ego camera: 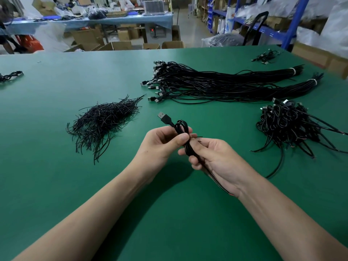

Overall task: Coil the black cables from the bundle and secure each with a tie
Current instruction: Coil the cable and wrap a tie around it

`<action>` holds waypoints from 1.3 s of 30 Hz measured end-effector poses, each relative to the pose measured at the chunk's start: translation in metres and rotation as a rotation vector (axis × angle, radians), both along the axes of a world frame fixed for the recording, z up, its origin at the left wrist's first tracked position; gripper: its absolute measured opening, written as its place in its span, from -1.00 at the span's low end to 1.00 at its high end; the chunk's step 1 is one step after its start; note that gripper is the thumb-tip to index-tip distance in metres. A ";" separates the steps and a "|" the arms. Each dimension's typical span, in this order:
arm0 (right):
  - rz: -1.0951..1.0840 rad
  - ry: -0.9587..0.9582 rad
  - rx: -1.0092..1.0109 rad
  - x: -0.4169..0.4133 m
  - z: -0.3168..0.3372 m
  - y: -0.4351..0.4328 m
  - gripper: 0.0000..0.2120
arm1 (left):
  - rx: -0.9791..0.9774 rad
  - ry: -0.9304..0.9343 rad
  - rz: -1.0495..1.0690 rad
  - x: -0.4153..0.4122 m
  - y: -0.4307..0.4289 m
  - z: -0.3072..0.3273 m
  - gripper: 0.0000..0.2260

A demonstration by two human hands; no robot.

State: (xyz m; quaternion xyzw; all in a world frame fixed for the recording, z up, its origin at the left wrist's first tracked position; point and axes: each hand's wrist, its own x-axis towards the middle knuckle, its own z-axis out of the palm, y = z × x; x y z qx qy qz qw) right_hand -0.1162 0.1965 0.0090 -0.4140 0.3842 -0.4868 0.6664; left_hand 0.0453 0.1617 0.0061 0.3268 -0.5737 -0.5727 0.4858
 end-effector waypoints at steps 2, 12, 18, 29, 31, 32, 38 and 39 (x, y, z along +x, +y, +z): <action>-0.038 0.115 -0.070 0.001 0.000 0.001 -0.78 | -0.033 -0.036 0.042 0.001 0.001 0.001 -0.89; -0.369 0.691 -0.314 0.006 -0.002 0.005 -0.80 | -0.105 -0.194 0.150 -0.003 0.001 -0.009 -0.90; -0.626 0.880 -0.463 0.004 0.000 0.006 -0.85 | -0.105 -0.184 0.156 -0.009 0.002 -0.014 -0.90; -0.617 1.266 -0.763 0.007 0.006 0.010 -0.87 | -0.029 -0.196 0.205 -0.010 0.004 -0.010 -0.86; -0.584 1.362 -0.835 0.003 0.008 0.011 -0.87 | -0.014 -0.213 0.152 -0.010 0.005 -0.008 -0.81; -0.573 1.402 -0.869 0.000 0.009 0.011 -0.87 | -0.007 -0.226 0.112 -0.010 0.004 -0.008 -0.81; -0.548 1.520 -1.016 -0.014 0.015 0.012 -0.83 | 0.048 -0.259 -0.111 0.000 0.003 -0.008 -0.86; -0.548 1.521 -1.035 -0.014 0.015 0.012 -0.81 | 0.063 -0.253 -0.129 0.000 0.003 -0.007 -0.86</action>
